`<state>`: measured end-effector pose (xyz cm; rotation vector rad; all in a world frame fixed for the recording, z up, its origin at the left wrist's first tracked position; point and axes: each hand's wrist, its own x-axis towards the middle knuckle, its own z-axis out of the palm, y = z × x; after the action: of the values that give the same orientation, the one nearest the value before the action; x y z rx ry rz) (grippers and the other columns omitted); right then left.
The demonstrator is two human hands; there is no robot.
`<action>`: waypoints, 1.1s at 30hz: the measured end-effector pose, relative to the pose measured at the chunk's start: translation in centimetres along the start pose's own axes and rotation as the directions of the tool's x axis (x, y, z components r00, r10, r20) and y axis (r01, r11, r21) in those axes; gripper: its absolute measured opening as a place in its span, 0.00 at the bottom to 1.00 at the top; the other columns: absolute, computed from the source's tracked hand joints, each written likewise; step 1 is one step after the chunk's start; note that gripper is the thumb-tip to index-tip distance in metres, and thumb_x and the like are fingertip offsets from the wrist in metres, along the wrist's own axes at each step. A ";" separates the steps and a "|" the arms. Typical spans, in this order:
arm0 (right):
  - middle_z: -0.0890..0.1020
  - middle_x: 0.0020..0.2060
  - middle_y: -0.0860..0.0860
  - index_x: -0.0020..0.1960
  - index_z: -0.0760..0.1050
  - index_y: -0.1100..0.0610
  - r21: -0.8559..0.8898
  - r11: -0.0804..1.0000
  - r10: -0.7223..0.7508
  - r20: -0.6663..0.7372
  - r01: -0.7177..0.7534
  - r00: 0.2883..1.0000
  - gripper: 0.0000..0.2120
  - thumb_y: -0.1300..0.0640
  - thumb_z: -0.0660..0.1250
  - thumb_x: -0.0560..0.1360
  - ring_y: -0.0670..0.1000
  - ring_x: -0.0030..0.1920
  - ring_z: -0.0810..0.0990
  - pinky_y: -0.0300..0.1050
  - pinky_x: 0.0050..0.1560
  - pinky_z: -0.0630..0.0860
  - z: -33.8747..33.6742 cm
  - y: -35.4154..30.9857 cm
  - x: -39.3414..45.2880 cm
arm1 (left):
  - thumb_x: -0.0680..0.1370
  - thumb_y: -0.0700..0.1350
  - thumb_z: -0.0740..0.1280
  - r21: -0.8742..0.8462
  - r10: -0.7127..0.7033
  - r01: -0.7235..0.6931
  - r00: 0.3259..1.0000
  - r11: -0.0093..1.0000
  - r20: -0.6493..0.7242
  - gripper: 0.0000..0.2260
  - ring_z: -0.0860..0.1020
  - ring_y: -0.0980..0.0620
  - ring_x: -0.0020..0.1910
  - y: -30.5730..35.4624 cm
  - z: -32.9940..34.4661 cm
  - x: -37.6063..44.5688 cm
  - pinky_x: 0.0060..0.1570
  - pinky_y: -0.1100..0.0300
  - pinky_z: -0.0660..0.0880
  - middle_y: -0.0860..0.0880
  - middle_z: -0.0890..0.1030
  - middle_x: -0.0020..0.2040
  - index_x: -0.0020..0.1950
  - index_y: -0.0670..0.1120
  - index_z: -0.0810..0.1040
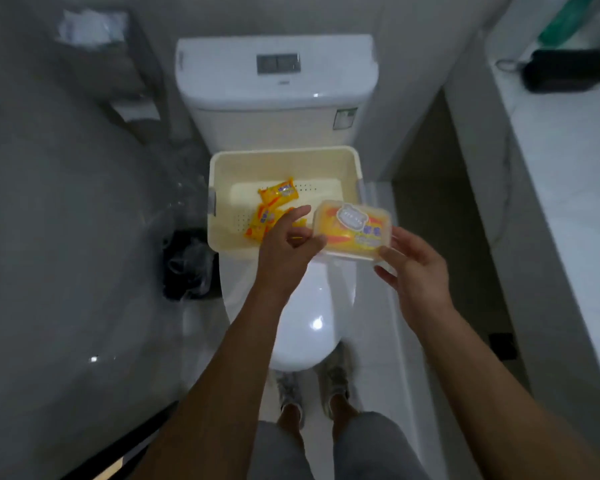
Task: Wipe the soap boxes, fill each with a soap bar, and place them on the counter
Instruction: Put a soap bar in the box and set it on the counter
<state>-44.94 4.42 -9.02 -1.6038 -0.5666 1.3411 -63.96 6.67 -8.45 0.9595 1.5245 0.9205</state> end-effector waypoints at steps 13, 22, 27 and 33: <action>0.86 0.53 0.52 0.58 0.82 0.53 0.149 0.893 -0.438 0.072 0.425 0.896 0.12 0.62 0.71 0.76 0.53 0.53 0.85 0.39 0.43 0.80 -0.3 -18.1 -7.9 | 0.77 0.45 0.71 0.071 0.388 -0.405 0.904 0.912 0.178 0.19 0.84 0.54 0.42 20.6 -2.3 -4.5 0.46 0.65 0.79 0.52 0.82 0.59 0.68 0.51 0.76; 0.86 0.54 0.41 0.64 0.80 0.47 -0.019 0.820 -0.570 -0.106 0.572 0.815 0.20 0.60 0.75 0.74 0.47 0.54 0.85 0.44 0.51 0.83 -5.9 -21.6 -13.2 | 0.72 0.43 0.77 0.035 0.523 -0.574 0.769 0.818 0.368 0.24 0.83 0.56 0.47 25.1 1.9 -6.9 0.46 0.68 0.79 0.58 0.84 0.53 0.67 0.56 0.78; 0.84 0.57 0.41 0.65 0.79 0.44 -0.178 0.813 -0.582 -0.208 0.555 0.786 0.22 0.56 0.77 0.73 0.53 0.56 0.84 0.59 0.58 0.80 -10.2 -22.1 -14.5 | 0.73 0.42 0.76 0.001 0.533 -0.597 0.716 0.802 0.451 0.24 0.83 0.60 0.45 26.4 5.8 -8.2 0.45 0.69 0.79 0.53 0.86 0.48 0.68 0.54 0.78; 0.86 0.55 0.43 0.64 0.81 0.47 -0.244 0.804 -0.594 -0.330 0.542 0.733 0.21 0.58 0.76 0.72 0.50 0.54 0.85 0.58 0.57 0.82 -15.9 -22.6 -15.5 | 0.73 0.40 0.76 -0.050 0.538 -0.606 0.662 0.794 0.523 0.24 0.83 0.60 0.43 27.3 12.1 -9.8 0.40 0.73 0.75 0.49 0.86 0.46 0.67 0.53 0.78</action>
<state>-29.91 -3.64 17.68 -1.5652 -0.8263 0.5062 -48.09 8.72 18.56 1.6964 0.8169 0.8926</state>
